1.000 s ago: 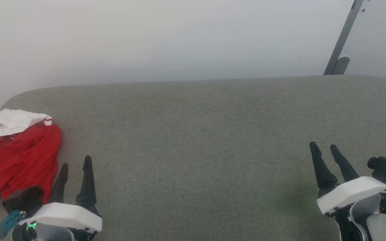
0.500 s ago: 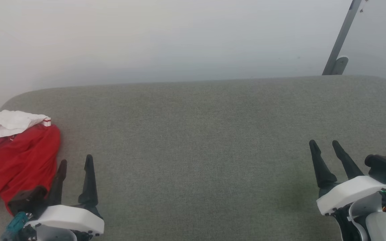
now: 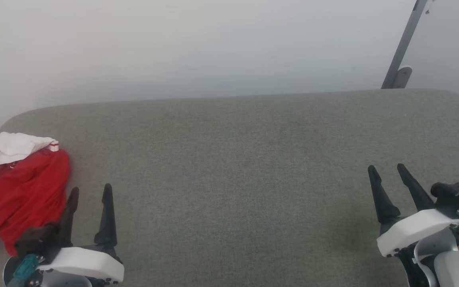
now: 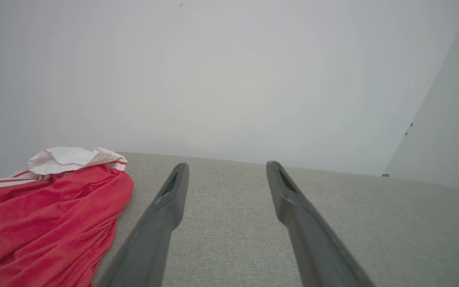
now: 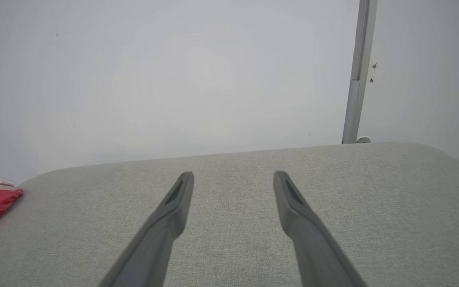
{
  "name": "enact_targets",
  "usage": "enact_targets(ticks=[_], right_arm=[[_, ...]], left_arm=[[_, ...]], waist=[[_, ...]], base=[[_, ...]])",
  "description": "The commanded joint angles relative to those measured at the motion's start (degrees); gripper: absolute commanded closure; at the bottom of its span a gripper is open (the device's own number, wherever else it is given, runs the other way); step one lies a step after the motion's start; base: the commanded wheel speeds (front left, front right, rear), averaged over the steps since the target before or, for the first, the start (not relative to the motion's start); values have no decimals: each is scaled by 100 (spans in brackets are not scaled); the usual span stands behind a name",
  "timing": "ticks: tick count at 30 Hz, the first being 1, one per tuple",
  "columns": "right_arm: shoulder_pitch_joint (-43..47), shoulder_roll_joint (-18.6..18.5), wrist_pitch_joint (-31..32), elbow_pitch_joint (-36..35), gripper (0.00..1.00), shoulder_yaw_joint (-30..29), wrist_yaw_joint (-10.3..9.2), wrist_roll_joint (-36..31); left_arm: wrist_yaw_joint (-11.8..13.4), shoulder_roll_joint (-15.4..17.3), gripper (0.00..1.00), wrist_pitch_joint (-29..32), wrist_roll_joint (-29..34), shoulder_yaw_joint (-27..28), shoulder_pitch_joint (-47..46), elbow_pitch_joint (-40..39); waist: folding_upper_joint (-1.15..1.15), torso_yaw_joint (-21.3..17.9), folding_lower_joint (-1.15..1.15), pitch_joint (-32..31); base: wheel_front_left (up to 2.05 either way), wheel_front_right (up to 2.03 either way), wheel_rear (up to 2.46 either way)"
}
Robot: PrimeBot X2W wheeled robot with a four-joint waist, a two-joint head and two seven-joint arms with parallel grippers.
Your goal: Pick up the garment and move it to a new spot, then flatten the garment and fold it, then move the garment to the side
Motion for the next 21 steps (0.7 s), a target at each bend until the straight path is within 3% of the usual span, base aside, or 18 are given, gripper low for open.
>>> enact_targets(ticks=[1,21], right_arm=[[-90,-24,-40,-65,0,14,0,-77],[25,-72,-101,-127,0,-52,0,-573]], left_arm=[[-34,49,0,-56,131,-21,12,-24],[-344,287,0,-192,220,-74,-158,186]], waist=[[0,-3,0,1],[0,27,0,-35]], base=[[0,0,0],[0,0,0]])
